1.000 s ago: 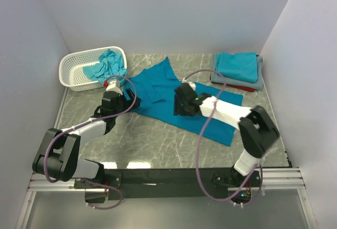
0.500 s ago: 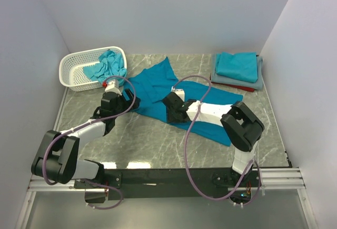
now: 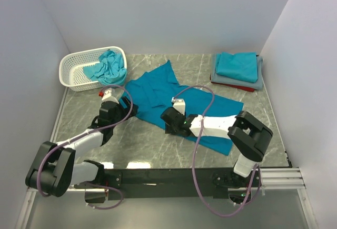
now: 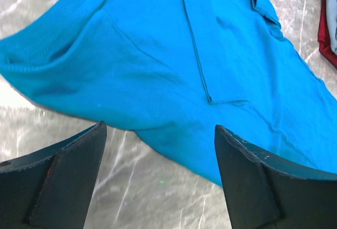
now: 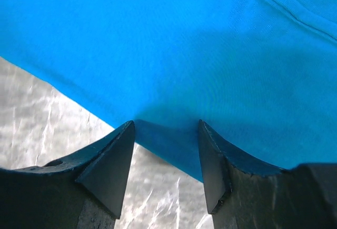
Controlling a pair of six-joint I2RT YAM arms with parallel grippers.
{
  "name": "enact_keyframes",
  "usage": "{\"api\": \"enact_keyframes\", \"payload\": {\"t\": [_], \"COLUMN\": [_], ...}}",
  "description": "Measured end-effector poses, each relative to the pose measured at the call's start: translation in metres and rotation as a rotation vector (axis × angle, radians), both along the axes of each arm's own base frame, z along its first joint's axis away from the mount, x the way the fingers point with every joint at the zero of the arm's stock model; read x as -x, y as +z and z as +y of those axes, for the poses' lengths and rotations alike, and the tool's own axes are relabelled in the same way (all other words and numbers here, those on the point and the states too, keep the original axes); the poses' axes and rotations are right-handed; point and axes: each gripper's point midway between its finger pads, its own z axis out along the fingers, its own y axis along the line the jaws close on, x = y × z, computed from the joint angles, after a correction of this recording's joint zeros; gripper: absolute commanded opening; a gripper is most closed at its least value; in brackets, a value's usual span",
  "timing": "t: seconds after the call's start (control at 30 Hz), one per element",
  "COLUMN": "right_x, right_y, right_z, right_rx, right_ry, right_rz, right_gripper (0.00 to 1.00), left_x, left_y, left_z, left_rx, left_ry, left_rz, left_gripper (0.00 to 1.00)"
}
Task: Fold and stack the t-shirts
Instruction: Fold the tshirt
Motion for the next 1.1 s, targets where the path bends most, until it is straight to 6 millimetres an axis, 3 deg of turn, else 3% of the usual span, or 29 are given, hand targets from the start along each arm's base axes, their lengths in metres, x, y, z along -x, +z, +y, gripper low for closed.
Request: {"api": "enact_keyframes", "payload": {"t": [0.13, 0.27, 0.43, 0.57, 0.73, 0.9, 1.1], "right_x": [0.013, 0.028, 0.050, 0.060, 0.064, 0.071, 0.084], "right_y": [0.000, -0.001, 0.000, -0.001, 0.001, 0.004, 0.005], "right_z": [0.001, 0.004, 0.008, 0.008, 0.008, 0.005, -0.010], "right_rx": [-0.031, -0.062, -0.099, -0.122, -0.156, -0.162, -0.131], "right_ry": [-0.004, -0.003, 0.008, -0.002, -0.029, -0.041, -0.049], "right_rz": [-0.015, -0.027, -0.019, -0.008, -0.001, 0.022, 0.065], "right_gripper": [0.59, 0.59, 0.59, 0.59, 0.60, 0.63, 0.64], "left_x": [0.012, 0.023, 0.026, 0.024, 0.023, -0.004, -0.009], "left_y": [-0.001, 0.010, 0.014, 0.000, -0.043, -0.040, -0.039], "left_z": [-0.001, -0.004, 0.000, 0.005, 0.016, 0.023, 0.028], "left_rx": [0.008, 0.028, 0.038, 0.021, -0.048, -0.016, 0.003], "left_ry": [0.009, 0.013, 0.046, 0.083, 0.133, 0.197, 0.224], "left_rz": [0.000, -0.046, -0.070, -0.032, 0.092, 0.086, 0.091], "left_gripper": [0.88, 0.88, 0.89, 0.89, 0.90, 0.90, 0.90]}}
